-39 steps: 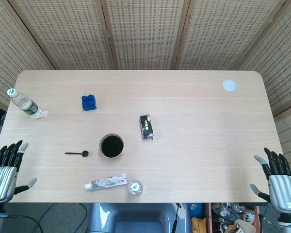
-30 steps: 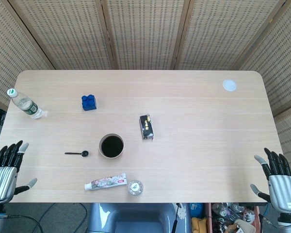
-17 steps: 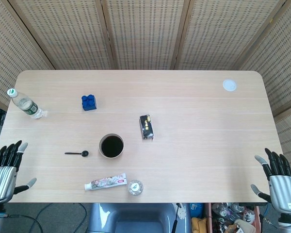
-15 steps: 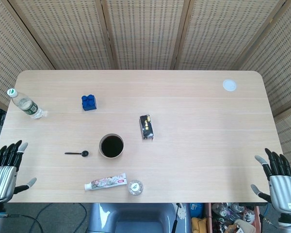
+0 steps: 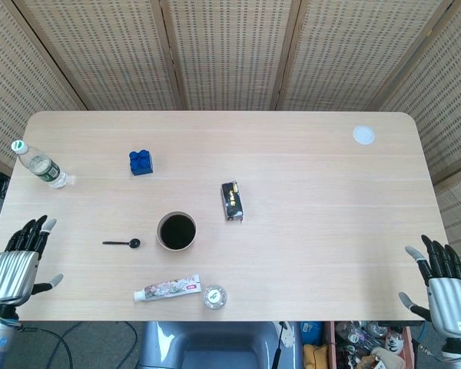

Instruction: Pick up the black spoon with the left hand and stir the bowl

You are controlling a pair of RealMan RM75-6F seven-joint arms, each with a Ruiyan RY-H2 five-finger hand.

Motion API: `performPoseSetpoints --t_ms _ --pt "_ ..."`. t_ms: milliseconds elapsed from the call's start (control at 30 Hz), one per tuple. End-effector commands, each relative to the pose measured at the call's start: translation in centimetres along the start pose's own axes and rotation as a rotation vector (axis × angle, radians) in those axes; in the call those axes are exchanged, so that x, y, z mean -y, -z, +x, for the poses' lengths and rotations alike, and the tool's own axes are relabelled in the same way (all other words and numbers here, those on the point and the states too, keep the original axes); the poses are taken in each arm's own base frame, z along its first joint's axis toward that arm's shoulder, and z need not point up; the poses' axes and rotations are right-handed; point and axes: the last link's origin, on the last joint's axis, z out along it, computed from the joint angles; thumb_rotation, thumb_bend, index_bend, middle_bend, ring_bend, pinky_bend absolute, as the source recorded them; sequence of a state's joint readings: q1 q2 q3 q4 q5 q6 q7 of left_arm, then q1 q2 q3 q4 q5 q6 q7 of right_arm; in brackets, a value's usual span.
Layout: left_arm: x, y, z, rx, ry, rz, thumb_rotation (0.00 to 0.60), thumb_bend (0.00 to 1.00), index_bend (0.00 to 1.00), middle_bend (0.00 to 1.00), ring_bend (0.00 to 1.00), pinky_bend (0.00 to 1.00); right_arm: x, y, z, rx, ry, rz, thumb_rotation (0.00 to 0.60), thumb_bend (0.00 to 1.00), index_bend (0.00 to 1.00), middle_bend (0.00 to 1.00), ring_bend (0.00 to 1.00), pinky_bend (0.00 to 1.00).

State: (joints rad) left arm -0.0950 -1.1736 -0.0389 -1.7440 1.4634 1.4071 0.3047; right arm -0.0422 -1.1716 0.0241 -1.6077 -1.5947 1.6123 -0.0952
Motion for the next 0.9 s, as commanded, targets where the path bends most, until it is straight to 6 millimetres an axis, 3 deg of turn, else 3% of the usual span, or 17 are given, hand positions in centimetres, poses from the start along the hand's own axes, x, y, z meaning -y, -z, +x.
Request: performPoseSetpoints --t_ms 33,233,400,900 --pt "0.0 -1.4 -0.4 0.020 -0.041 -0.017 0.600 0.14 0.06 0.24 0.23 0.46 0.0 0.0 0.0 0.000 0.001 0.000 0.600 0.20 0.22 0.11 0.00 0.00" --pt "-0.3 -4.1 -1.5 0.059 -0.092 -0.055 0.600 0.14 0.26 0.54 0.55 0.67 0.0 -0.1 0.1 0.002 0.005 -0.002 0.600 0.20 0.22 0.11 0.00 0.00" --pt "-0.5 -6.1 -2.4 0.091 -0.124 -0.081 0.600 0.14 0.38 0.70 0.67 0.73 0.0 -0.1 0.1 0.004 0.007 -0.004 0.600 0.20 0.22 0.11 0.00 0.00" --pt "-1.4 -10.9 -5.7 0.179 -0.187 -0.115 0.600 0.36 0.45 0.77 0.72 0.75 -0.2 -0.2 0.0 0.012 0.009 -0.010 0.600 0.20 0.22 0.11 0.00 0.00"
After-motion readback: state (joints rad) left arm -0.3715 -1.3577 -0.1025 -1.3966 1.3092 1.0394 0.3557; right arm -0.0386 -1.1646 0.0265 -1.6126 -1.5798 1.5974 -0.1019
